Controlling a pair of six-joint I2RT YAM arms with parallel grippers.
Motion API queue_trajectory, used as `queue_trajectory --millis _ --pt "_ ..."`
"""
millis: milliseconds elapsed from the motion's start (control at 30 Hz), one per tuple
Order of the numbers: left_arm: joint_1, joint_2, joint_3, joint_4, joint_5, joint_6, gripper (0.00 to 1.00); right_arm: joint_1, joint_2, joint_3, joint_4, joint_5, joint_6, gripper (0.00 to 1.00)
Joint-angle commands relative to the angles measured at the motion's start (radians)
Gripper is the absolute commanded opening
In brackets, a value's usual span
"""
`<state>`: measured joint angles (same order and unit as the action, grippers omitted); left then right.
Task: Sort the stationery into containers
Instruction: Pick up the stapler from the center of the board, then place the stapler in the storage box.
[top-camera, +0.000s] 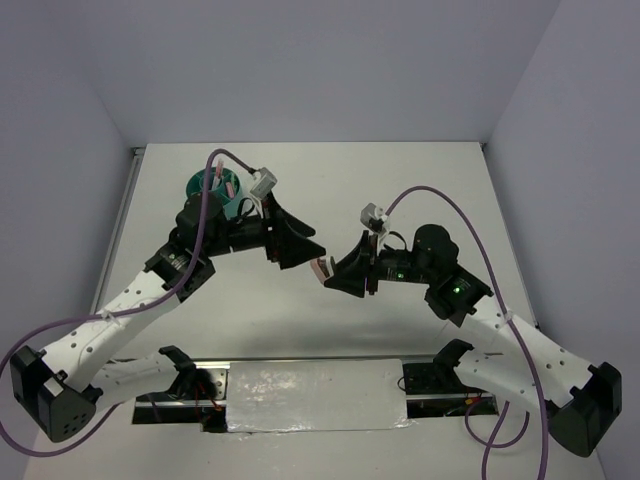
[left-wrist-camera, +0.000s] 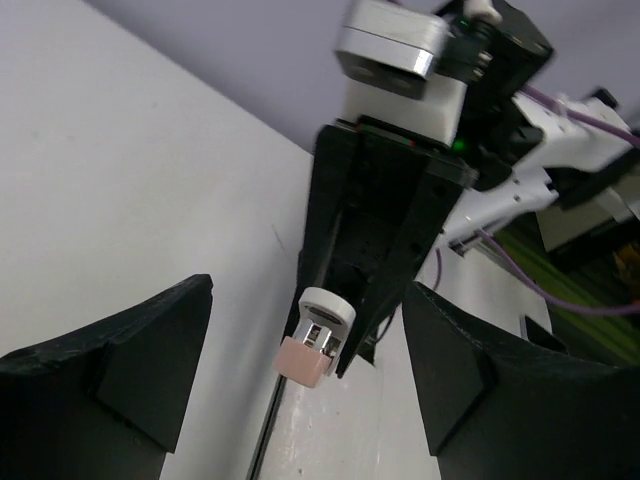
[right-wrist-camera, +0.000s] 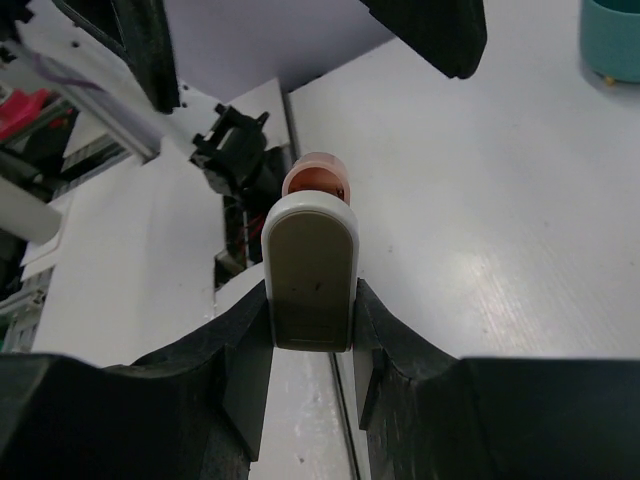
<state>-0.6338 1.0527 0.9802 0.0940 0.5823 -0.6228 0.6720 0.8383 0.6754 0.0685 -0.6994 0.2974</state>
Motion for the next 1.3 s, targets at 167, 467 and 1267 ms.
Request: queue_trajectory --millis 167,467,1267 --pt "-0.004 -0.053 -0.098 0.357 0.359 -0.011 0.84 0.008 -0.03 0.091 0.071 -0.218 -0.004 0.0" --pt "-0.02 -0.051 -0.11 0.371 0.381 -0.014 0.74 0.006 -0.024 0.128 0.086 -0.223 -0.003 0.0" --pt "-0.032 -0.07 0.112 -0.203 -0.574 0.474 0.0 -0.227 -0.074 -0.012 0.065 -0.118 -0.018 1.0"
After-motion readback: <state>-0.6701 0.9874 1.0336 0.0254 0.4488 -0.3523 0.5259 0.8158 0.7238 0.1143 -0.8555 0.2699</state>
